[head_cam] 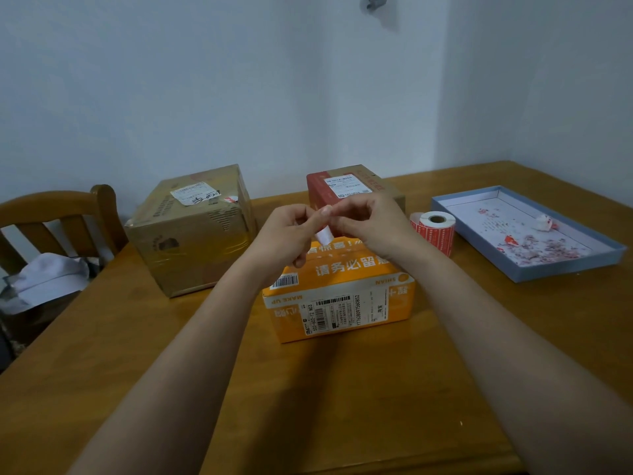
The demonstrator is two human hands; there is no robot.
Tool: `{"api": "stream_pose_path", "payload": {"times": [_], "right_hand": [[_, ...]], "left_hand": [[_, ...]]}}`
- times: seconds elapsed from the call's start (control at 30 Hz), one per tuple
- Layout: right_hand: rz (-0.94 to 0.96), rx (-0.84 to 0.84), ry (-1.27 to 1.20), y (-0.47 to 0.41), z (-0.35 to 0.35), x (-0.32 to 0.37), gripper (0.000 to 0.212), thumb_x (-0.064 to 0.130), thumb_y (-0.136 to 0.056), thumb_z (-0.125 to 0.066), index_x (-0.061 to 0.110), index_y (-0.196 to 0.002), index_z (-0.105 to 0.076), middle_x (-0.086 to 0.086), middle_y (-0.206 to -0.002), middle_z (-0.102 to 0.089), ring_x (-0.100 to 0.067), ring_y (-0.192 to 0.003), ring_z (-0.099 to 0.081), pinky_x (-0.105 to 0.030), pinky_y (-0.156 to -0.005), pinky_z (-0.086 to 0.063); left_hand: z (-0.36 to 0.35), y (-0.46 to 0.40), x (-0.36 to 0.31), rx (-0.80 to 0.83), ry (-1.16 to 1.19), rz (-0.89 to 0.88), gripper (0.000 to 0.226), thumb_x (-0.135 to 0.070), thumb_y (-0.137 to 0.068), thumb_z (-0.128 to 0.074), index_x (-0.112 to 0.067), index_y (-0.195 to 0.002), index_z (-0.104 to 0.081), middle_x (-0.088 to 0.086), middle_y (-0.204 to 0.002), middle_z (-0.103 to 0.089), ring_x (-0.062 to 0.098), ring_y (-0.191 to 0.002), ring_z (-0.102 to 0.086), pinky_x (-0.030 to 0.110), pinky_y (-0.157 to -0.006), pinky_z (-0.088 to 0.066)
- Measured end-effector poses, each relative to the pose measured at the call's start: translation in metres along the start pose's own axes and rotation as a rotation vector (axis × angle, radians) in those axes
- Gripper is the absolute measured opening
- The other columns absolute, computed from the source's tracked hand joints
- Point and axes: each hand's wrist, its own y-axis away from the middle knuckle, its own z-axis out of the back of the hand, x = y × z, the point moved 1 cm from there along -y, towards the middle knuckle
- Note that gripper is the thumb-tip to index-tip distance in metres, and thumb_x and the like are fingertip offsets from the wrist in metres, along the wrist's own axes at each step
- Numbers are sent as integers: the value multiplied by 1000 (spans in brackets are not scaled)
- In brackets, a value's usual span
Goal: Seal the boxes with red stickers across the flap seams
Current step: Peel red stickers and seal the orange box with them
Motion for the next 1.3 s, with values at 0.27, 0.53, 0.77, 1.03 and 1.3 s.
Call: {"api": "stream_pose_path", "payload": {"times": [0.27,0.53,0.77,1.03,1.3], "right_hand": [[-97,-122,59,3,2,-1,6,23,-89,-67,18,-86,-68,3,-81,-69,-3,-71,-64,-17,-66,-50],[-178,-116,290,7,3,-4,16,30,-88,-65,16,-82,-70,5,-84,-68,-6,-79,-62,-19,-59,-43],[-226,-61,577,8,0,-8,16,37,-83,-64,26,-72,-65,11,-85,-59,-18,-106,-50,-31,-78,-39],[-298,-88,470,6,3,-23,14,40,-81,-64,30,-71,-62,2,-113,-63,-25,-121,-47,-53,-100,-40],[-330,-55,456,6,5,-32,12,41,-77,-68,30,-72,-65,3,-121,-63,-19,-118,-51,-47,-95,-46]], "left_hand": [[12,4,8,-14,25,135,17,-20,-89,-67,-6,-97,-68,6,-80,-69,8,-47,-40,20,-40,-35],[19,5,15,-119,-18,224,23,-19,-82,-74,-12,-105,-71,6,-82,-66,10,-52,-44,21,-42,-38],[12,4,15,-126,-145,269,16,-26,-85,-72,-11,-90,-69,0,-74,-64,8,-54,-51,20,-45,-39],[5,-2,12,-75,-185,311,12,-26,-90,-66,-16,-85,-65,0,-83,-68,10,-68,-60,23,-54,-43],[3,-6,16,-101,-213,326,10,-25,-87,-70,-16,-84,-67,2,-88,-70,16,-79,-65,25,-58,-47]]}}
